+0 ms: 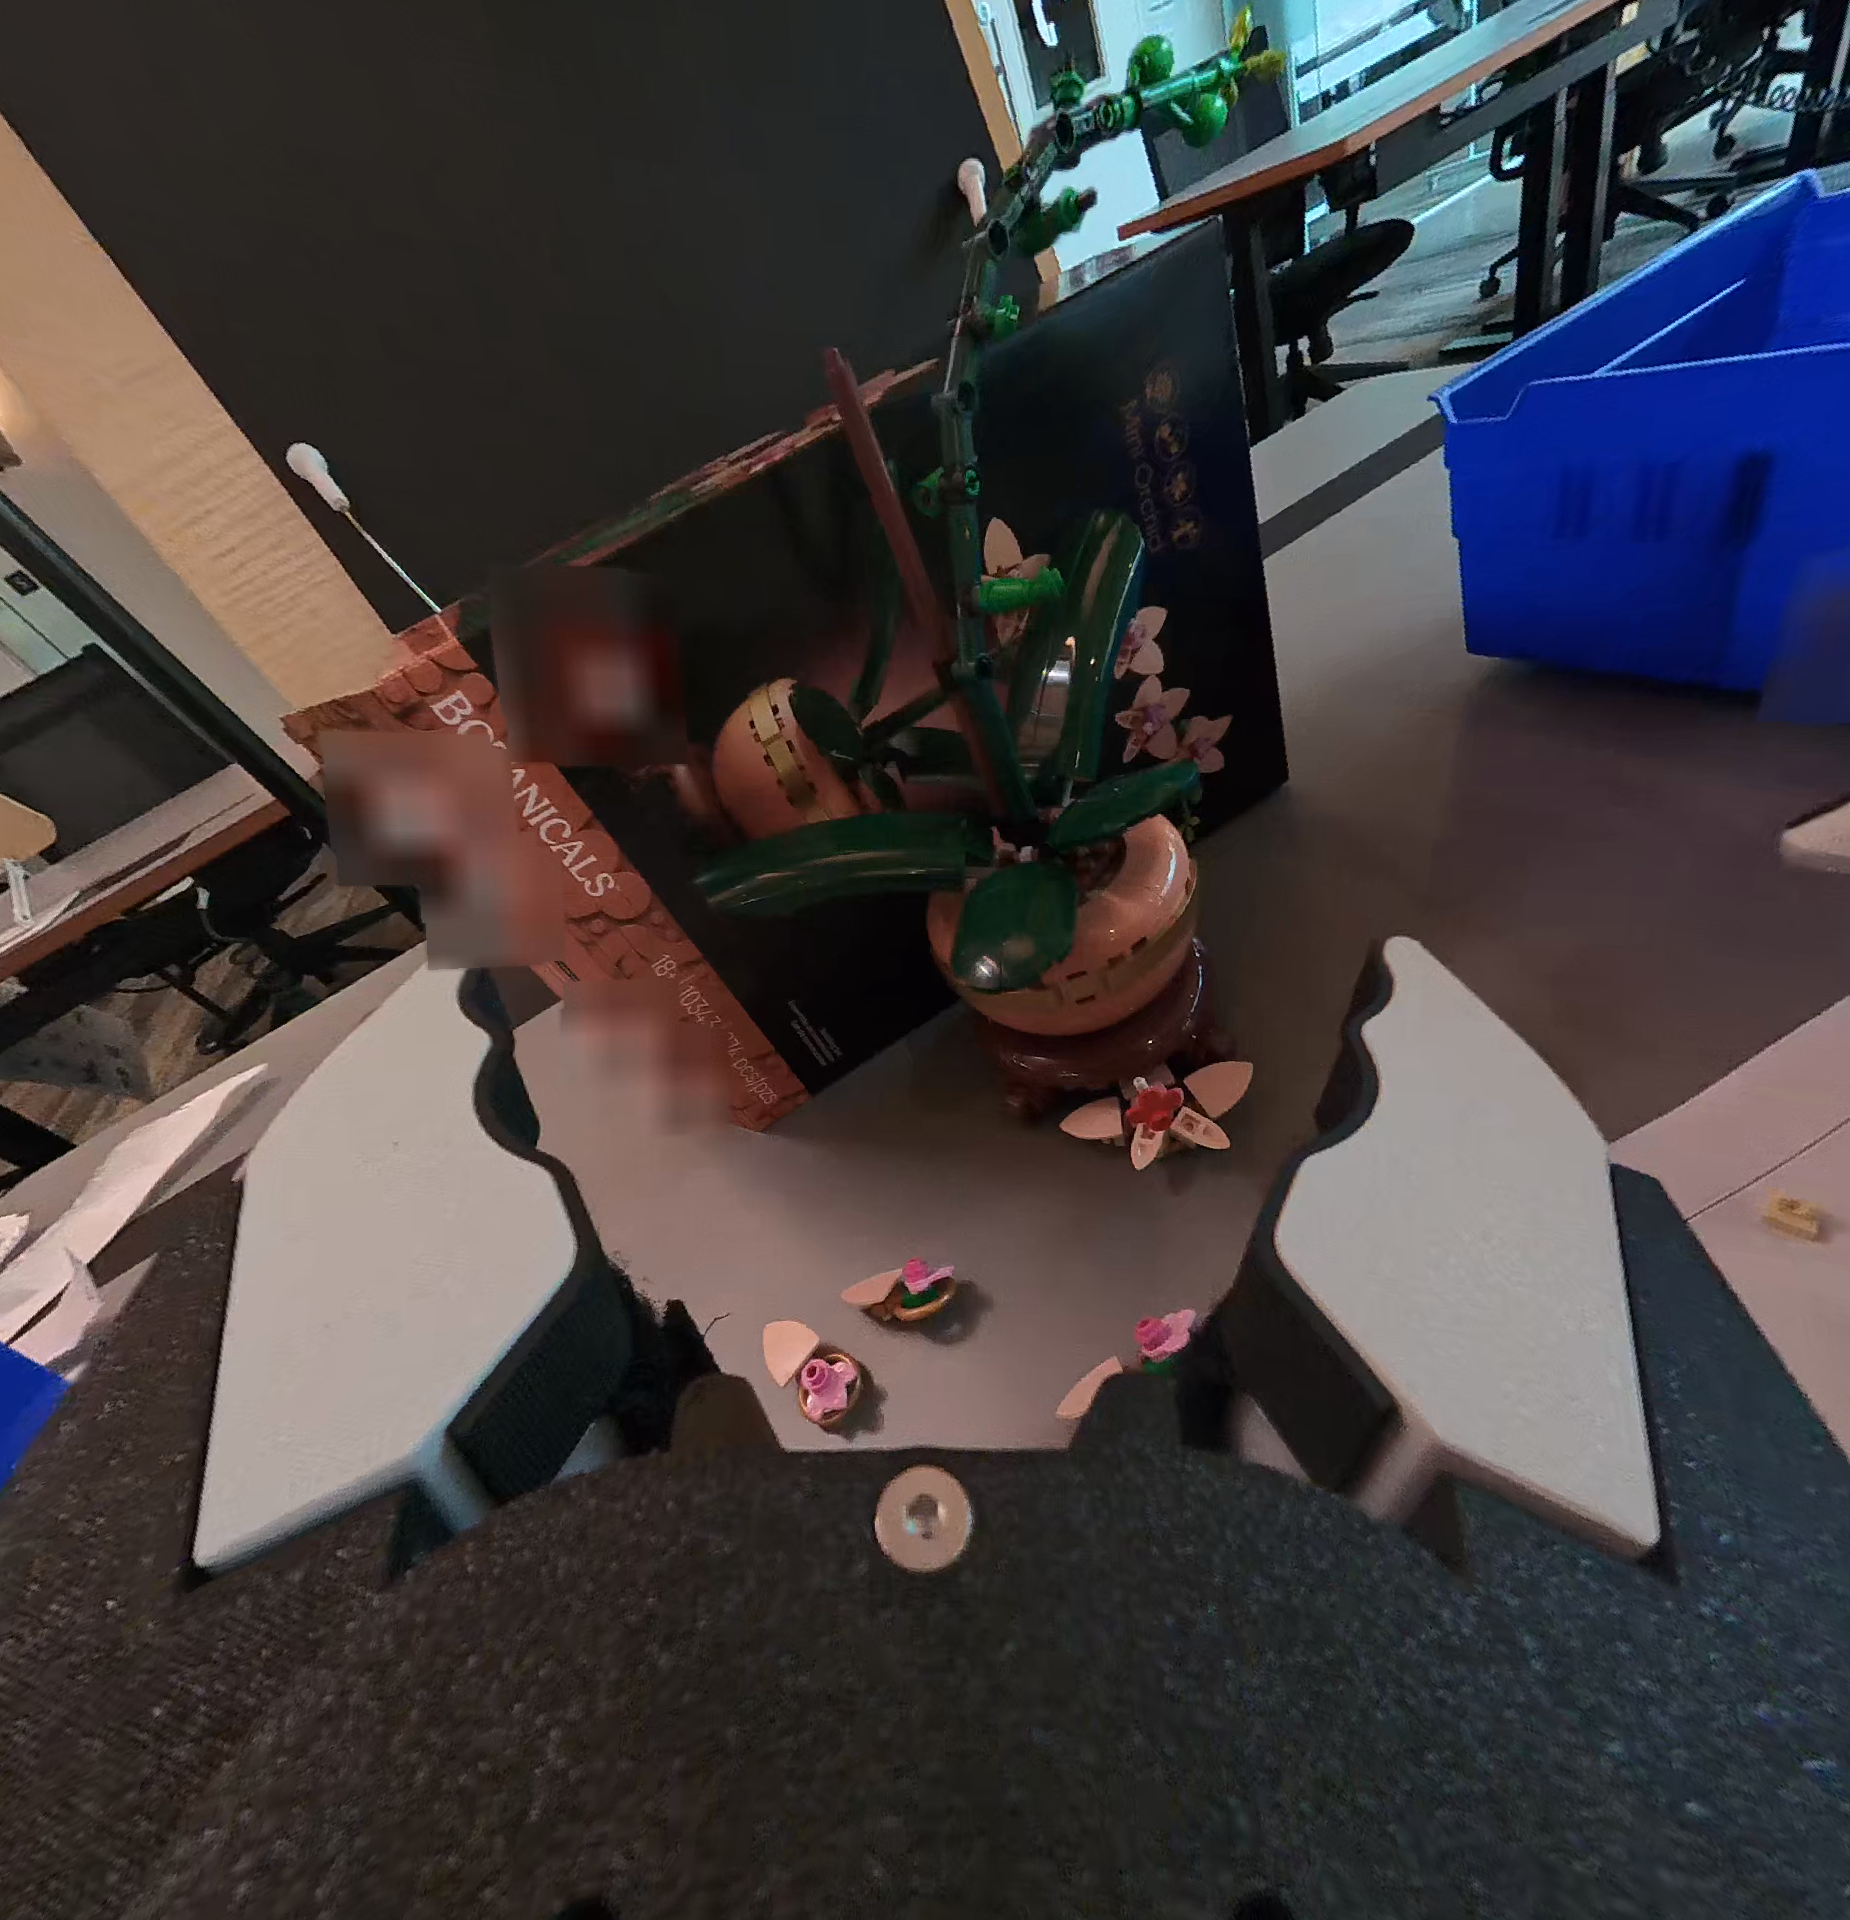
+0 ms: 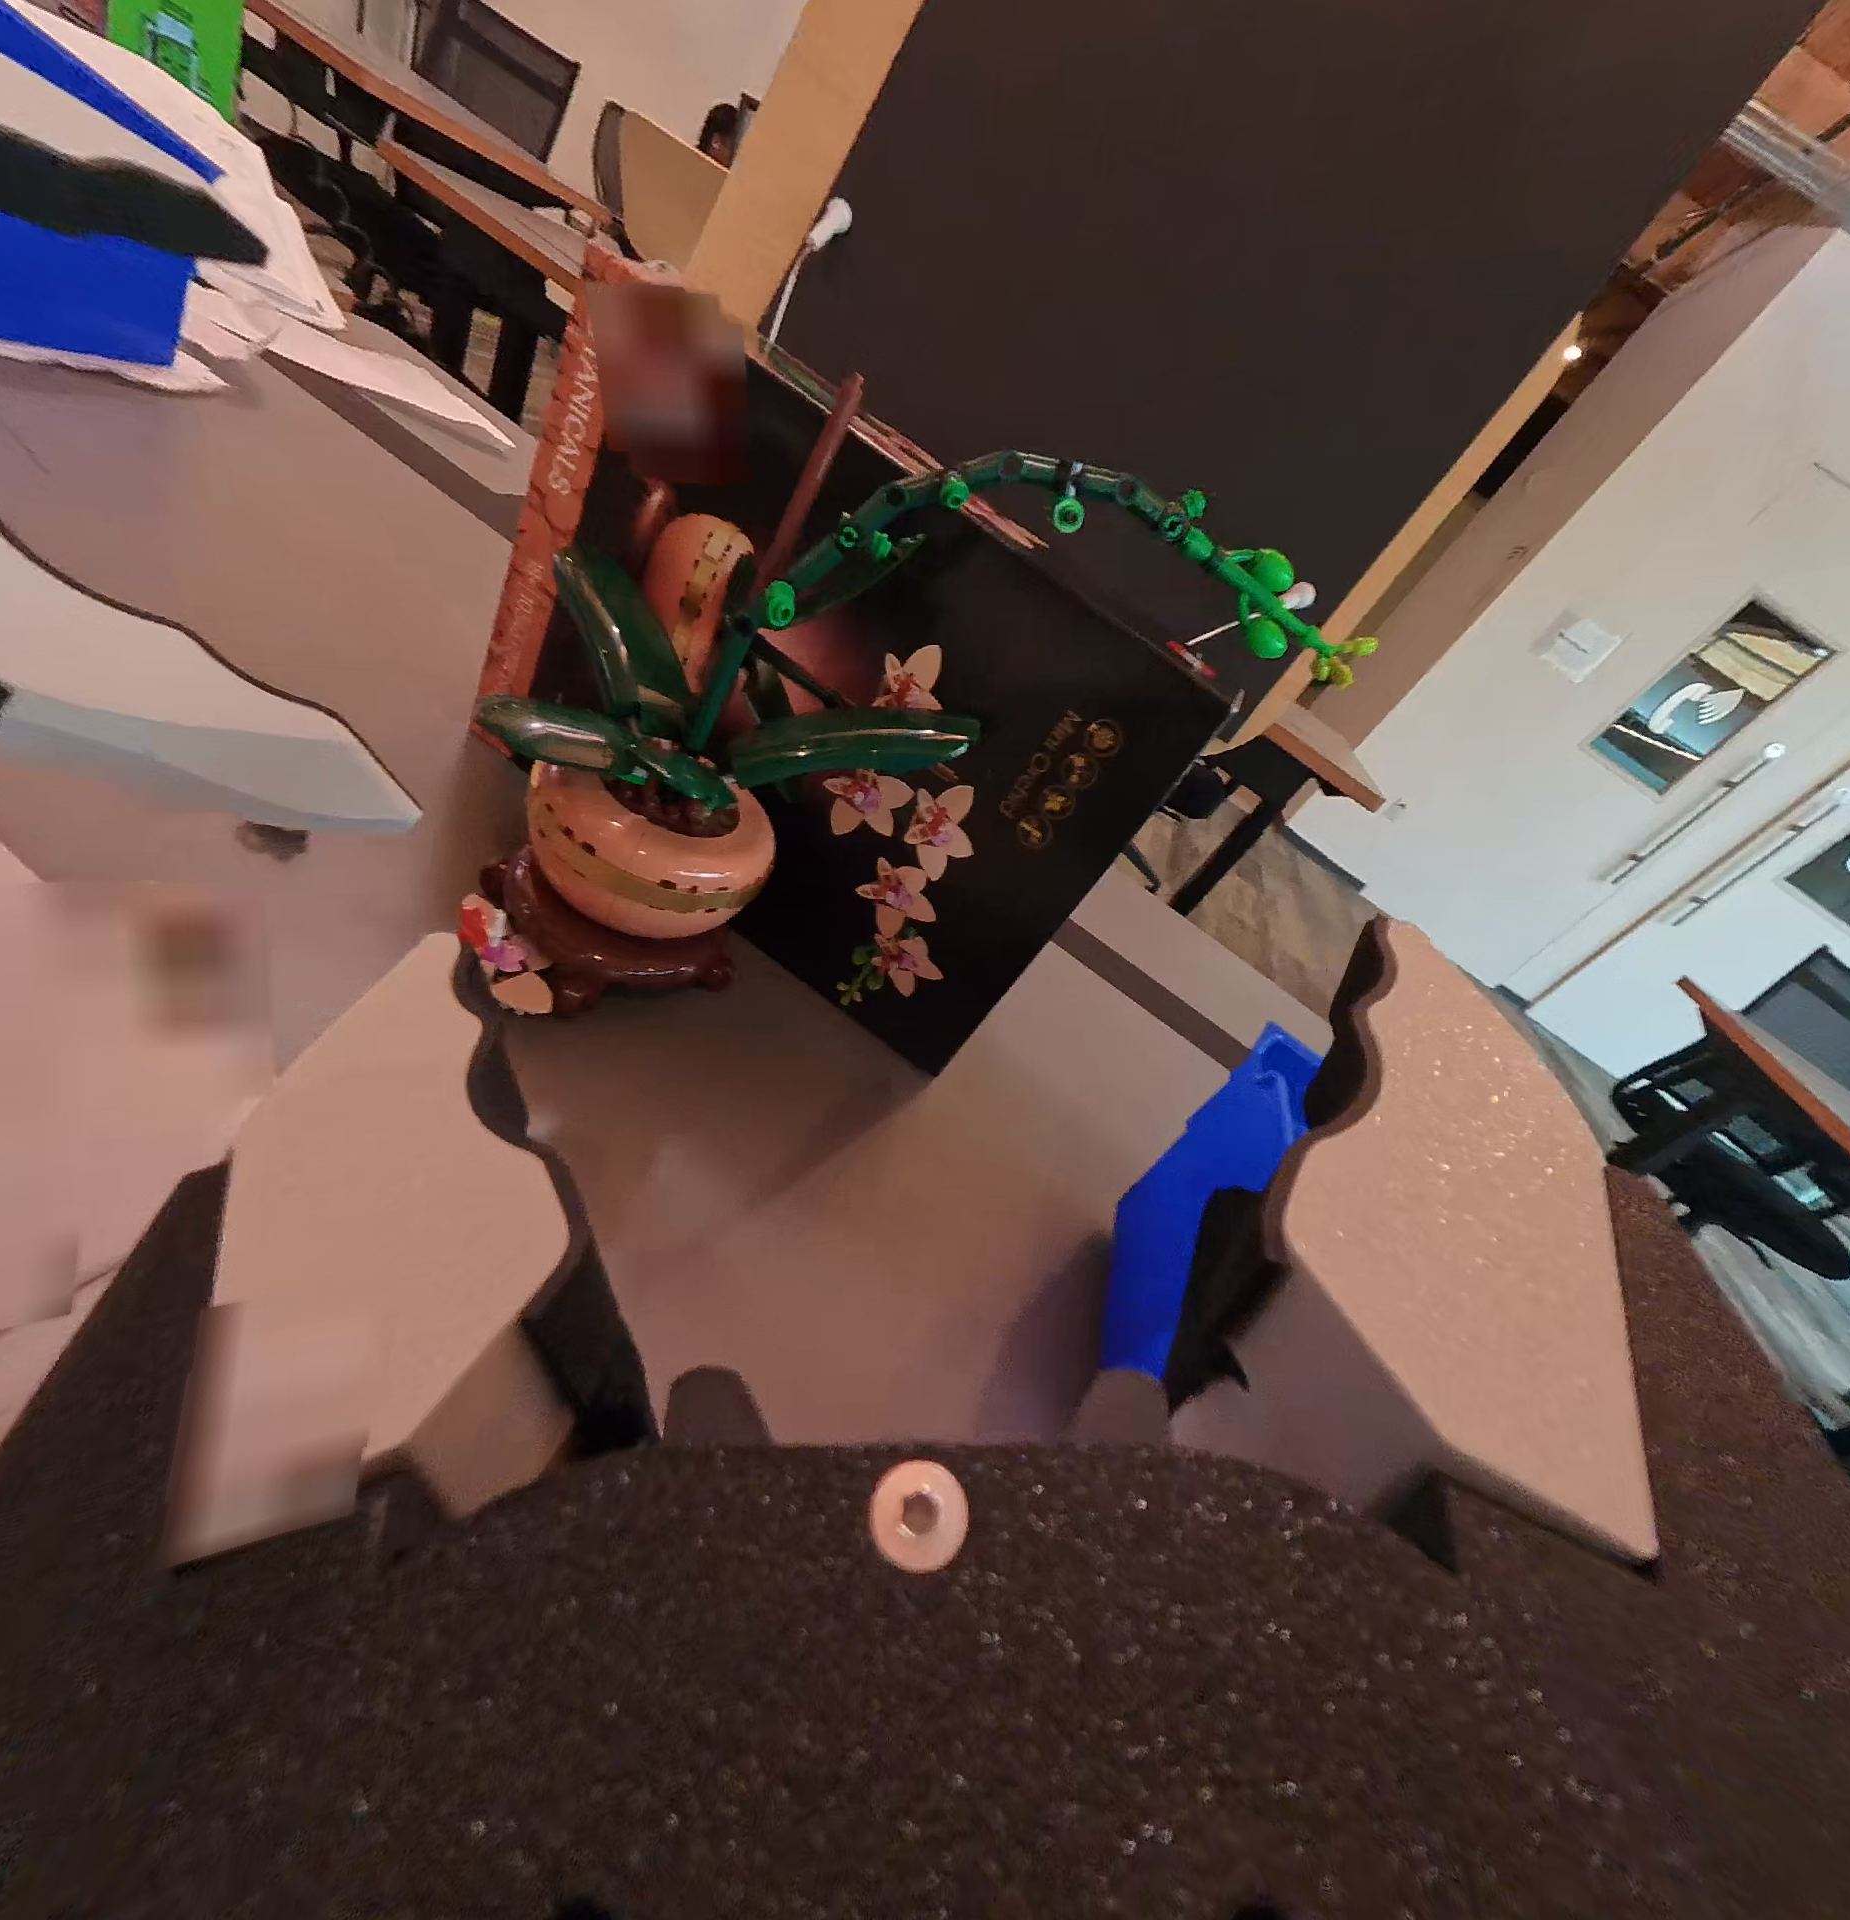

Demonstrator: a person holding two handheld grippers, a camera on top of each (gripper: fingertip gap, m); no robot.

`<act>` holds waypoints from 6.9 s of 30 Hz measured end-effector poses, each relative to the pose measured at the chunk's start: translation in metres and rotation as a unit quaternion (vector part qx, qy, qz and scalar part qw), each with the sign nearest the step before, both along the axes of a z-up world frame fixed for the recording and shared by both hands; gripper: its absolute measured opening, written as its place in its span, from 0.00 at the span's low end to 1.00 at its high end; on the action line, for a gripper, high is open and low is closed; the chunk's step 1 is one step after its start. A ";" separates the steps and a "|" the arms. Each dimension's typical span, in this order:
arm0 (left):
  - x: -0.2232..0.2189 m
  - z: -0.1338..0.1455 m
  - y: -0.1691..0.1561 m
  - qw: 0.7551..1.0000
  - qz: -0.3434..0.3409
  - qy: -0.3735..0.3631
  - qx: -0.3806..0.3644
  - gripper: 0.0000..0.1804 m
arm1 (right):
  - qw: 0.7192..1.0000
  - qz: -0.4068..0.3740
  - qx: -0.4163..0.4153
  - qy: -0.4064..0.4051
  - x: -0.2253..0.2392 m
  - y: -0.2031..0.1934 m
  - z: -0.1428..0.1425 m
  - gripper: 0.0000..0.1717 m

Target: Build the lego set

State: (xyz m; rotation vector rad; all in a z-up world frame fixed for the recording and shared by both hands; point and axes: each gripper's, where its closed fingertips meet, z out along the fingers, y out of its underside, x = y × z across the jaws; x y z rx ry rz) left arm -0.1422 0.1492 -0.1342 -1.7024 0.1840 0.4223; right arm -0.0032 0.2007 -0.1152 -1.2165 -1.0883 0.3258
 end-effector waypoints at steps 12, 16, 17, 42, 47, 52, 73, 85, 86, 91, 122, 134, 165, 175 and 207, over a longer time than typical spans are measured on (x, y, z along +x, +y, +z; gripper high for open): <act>-0.006 0.066 -0.030 0.989 -0.008 -0.070 0.132 0.80 | 0.996 -0.040 0.021 0.072 0.020 0.004 0.031 0.82; -0.016 0.060 -0.029 0.991 0.011 -0.064 0.115 0.79 | 0.995 -0.048 -0.034 0.076 0.022 0.016 0.019 0.83; -0.015 0.053 -0.025 0.992 0.009 -0.075 0.101 0.78 | 0.994 -0.054 -0.051 0.076 0.022 0.019 0.013 0.83; 0.035 0.007 -0.004 0.998 -0.052 -0.035 0.005 0.78 | 0.993 -0.113 -0.031 -0.029 0.019 0.018 -0.006 0.80; 0.033 0.006 -0.004 0.999 -0.046 -0.023 0.003 0.78 | 0.992 -0.117 -0.021 -0.042 0.018 0.018 -0.007 0.79; 0.033 0.004 -0.003 0.999 -0.045 -0.017 -0.001 0.78 | 0.992 -0.119 -0.019 -0.046 0.019 0.019 -0.009 0.79; 0.037 0.005 -0.007 0.998 -0.067 0.008 -0.005 0.44 | 0.992 -0.116 -0.015 -0.047 0.020 0.019 -0.008 0.75; 0.045 0.010 -0.013 0.995 -0.100 0.012 -0.004 0.17 | 0.996 -0.056 0.039 -0.060 0.015 -0.001 0.002 0.00; 0.044 0.010 -0.013 0.995 -0.100 0.013 -0.005 0.18 | 0.996 -0.054 0.037 -0.061 0.015 -0.001 0.001 0.00; 0.041 0.013 -0.013 0.996 -0.089 0.010 0.001 0.35 | 0.996 -0.055 0.038 -0.061 0.016 0.000 0.002 0.00; 0.039 0.044 -0.026 0.994 -0.085 -0.031 0.066 0.00 | 0.981 0.017 -0.042 0.189 0.058 -0.014 0.078 0.00; 0.027 0.029 -0.016 0.992 -0.051 -0.117 0.013 0.81 | 0.979 -0.013 -0.060 0.193 0.065 0.002 0.080 0.79; -0.003 0.055 -0.040 0.994 -0.040 -0.076 0.063 0.00 | 0.981 0.057 -0.140 0.118 0.047 -0.007 0.042 0.00; 0.002 0.048 -0.036 0.995 -0.053 -0.077 0.046 0.02 | 0.986 0.051 -0.131 0.089 0.042 -0.008 0.034 0.00; 0.005 0.044 -0.034 0.995 -0.062 -0.075 0.032 0.04 | 0.998 -0.016 -0.065 0.004 0.042 0.000 0.019 0.00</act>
